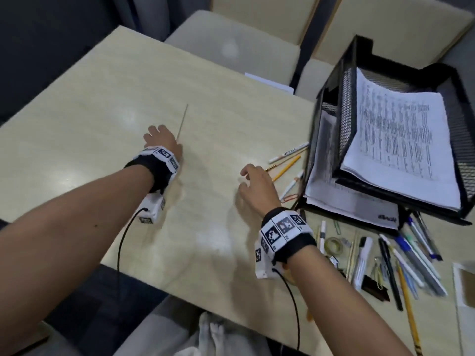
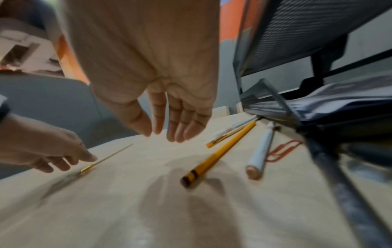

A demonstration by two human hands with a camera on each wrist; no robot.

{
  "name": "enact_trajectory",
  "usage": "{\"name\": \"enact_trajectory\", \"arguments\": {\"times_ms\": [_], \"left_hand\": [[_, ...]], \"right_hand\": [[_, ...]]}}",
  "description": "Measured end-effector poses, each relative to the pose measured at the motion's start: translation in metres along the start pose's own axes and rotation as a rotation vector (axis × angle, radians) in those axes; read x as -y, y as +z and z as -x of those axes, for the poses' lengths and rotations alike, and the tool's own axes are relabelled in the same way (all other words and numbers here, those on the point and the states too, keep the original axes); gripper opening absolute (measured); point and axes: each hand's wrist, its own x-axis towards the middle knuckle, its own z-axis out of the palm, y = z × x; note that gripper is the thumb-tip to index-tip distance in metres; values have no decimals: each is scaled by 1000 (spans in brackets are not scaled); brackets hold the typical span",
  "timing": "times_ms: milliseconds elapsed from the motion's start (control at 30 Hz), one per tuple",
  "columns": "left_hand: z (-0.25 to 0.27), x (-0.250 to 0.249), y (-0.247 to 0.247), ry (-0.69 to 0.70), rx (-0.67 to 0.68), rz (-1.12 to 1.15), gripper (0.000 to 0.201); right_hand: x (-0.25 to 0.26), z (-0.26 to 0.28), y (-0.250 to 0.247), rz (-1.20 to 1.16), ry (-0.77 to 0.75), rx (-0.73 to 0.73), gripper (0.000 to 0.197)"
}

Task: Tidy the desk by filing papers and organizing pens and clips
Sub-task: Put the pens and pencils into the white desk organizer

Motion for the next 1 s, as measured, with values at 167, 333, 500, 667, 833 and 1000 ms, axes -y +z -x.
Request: {"name": "enact_trajectory", "arguments": {"times_ms": [167, 333, 500, 667, 833, 1000], "left_hand": [[-7, 7, 5, 131, 49, -91, 47], [-6, -3, -5, 261, 148, -174, 35], [11, -11, -31, 690, 260, -18, 21], [20, -31, -54, 725, 189, 496, 14], [31, -48, -31, 408, 365, 1012, 18], [42, -53, -12, 308, 317, 990, 38]], "right_hand": [[13, -15, 21, 127, 8, 136, 32], [18, -25, 15, 60, 13, 30, 34], [18, -30, -1, 268, -53, -128, 56], [13, -30, 11, -32, 7, -43, 25], [23, -23, 19, -470, 51, -147, 29], [1, -29, 1, -227, 105, -191, 29]]}}
